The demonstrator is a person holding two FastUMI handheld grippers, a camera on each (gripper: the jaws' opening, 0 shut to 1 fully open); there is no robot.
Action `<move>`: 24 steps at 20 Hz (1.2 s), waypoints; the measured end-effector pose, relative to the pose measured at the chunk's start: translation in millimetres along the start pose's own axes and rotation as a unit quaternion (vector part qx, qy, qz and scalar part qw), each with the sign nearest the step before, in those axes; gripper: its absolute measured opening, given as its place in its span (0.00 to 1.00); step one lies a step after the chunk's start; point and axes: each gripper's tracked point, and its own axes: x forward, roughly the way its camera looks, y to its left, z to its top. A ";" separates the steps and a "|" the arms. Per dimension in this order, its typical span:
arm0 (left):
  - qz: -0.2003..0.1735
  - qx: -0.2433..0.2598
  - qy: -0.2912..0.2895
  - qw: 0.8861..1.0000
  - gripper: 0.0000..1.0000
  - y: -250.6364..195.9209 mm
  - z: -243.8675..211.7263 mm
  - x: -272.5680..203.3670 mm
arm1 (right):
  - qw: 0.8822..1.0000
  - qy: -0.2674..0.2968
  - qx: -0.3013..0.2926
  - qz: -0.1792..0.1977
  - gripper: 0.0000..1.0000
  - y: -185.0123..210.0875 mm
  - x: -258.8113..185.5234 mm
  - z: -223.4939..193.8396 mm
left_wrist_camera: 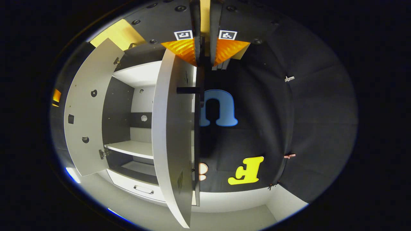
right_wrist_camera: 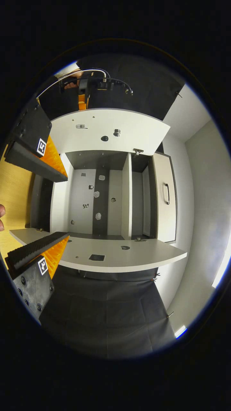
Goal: Open the right door of the double-door shoe cabinet with the right hand, and open the left door with the left hand.
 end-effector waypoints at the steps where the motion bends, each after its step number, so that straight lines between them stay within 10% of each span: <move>1: 0.000 0.000 0.001 1.000 0.15 -0.5 0.0 -1.5 | 1.000 0.000 0.002 -0.001 0.98 -0.2 0.9 -0.1; 7: 0.009 0.006 -0.012 1.000 0.25 0.3 4.3 -21.4 | 1.000 0.001 0.007 -0.008 0.98 -1.6 3.3 -1.1; 20: 0.016 0.048 -0.058 0.997 0.97 -15.8 37.1 -94.2 | 1.000 -0.003 0.008 -0.014 0.98 -2.5 5.8 1.9; 24: 0.019 0.037 -0.076 0.996 0.97 -23.9 47.7 -115.5 | 0.999 -0.009 0.005 -0.030 0.98 -8.2 9.2 5.0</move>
